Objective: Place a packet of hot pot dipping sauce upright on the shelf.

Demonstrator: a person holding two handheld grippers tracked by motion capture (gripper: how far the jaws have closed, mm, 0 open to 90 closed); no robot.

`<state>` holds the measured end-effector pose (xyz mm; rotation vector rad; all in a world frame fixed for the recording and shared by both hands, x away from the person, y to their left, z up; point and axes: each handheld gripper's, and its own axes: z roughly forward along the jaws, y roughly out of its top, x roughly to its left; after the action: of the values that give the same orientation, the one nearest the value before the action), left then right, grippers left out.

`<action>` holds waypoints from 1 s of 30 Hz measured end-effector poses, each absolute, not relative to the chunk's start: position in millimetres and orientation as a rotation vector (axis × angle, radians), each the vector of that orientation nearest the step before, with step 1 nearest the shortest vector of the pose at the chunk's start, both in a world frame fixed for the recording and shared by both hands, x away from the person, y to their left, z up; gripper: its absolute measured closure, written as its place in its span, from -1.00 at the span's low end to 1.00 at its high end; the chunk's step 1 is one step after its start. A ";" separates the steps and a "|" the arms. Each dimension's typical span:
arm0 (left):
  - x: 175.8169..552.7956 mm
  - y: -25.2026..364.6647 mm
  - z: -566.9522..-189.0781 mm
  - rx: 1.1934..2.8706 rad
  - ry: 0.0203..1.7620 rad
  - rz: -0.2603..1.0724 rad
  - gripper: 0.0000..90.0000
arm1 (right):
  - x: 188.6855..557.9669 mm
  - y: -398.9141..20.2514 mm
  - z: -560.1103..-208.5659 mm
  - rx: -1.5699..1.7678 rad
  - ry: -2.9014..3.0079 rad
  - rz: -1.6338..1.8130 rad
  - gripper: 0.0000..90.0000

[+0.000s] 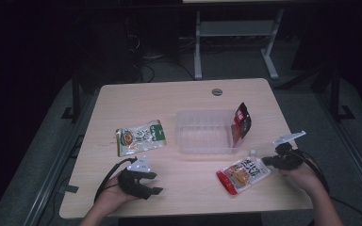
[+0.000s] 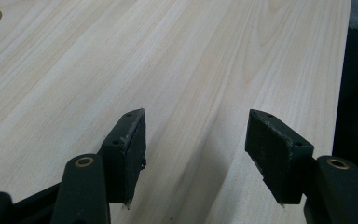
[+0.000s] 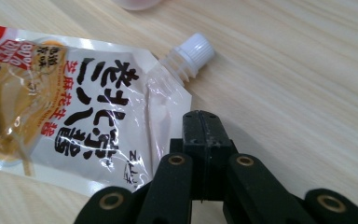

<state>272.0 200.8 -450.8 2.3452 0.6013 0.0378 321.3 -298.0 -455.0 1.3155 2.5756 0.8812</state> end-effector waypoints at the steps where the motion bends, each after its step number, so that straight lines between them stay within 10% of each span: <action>1: 272.6 201.1 -450.5 2.357 0.592 0.040 -0.16 | 320.6 -293.9 -455.7 1.301 2.603 0.919 1.00; 30: 271.4 200.7 -451.5 2.355 0.613 0.029 -0.16 | 319.0 -294.1 -460.5 1.329 2.674 0.986 1.00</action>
<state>271.4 200.7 -451.5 2.3551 0.6134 0.0286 319.0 -294.1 -460.5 1.3286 2.6736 0.9859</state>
